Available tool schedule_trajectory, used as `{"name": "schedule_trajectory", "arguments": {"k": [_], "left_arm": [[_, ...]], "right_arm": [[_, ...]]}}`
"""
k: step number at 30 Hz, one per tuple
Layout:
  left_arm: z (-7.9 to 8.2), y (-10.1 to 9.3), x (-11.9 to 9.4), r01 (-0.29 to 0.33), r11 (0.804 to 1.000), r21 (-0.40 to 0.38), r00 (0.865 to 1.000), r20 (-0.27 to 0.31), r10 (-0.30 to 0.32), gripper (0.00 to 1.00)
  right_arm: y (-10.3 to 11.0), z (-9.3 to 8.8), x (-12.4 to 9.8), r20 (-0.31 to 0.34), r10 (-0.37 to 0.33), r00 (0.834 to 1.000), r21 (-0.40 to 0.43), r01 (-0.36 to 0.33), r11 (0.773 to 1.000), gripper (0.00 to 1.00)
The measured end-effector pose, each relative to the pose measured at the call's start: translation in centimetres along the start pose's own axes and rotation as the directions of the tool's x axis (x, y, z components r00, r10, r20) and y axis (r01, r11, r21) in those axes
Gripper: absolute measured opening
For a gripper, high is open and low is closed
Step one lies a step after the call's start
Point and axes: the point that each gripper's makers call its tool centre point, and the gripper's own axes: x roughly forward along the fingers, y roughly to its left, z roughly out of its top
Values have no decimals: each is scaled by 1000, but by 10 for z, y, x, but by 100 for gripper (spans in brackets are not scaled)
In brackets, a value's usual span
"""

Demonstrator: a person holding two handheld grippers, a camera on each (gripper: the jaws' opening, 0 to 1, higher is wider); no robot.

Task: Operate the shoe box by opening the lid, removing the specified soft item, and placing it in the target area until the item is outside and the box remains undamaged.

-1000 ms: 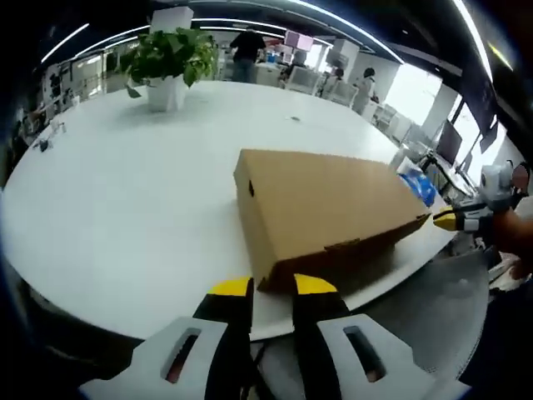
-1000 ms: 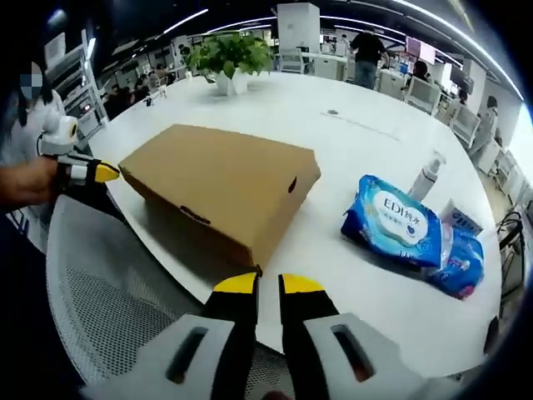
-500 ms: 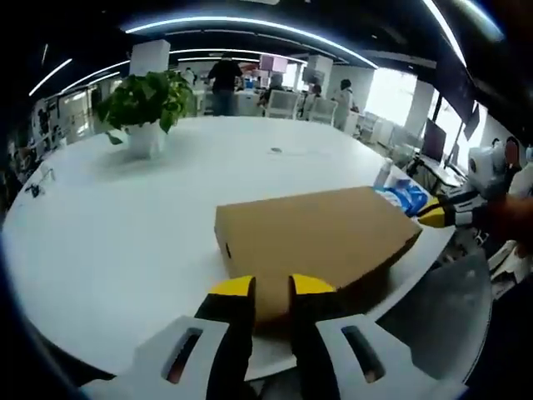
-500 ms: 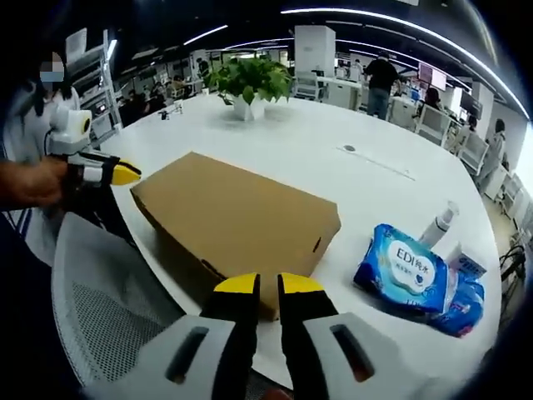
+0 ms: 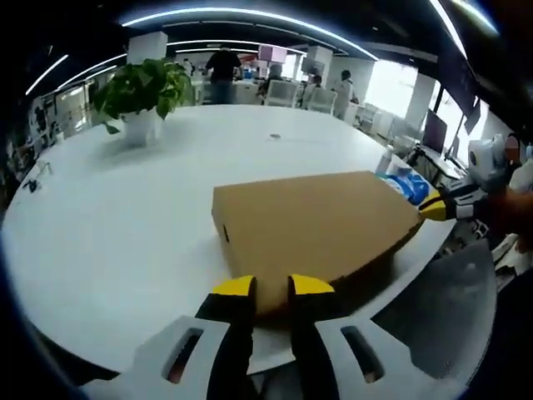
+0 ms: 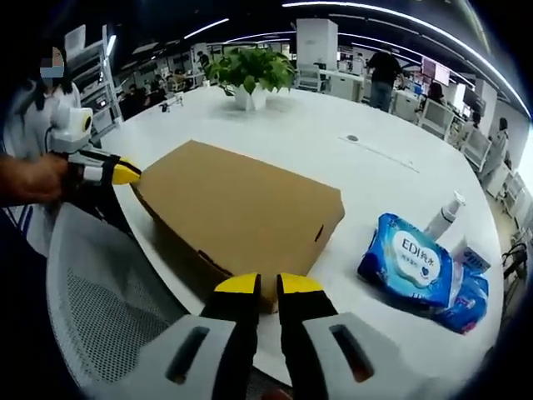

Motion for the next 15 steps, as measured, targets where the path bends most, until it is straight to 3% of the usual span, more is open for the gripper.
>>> {"name": "schedule_trajectory", "arguments": {"k": [15], "left_arm": [[-1,0,5,1,1000,9,1000,-3,-1,14]], "right_arm": [[-1,-7,7,-29,6,1000,-31,-7,1000,6]]}}
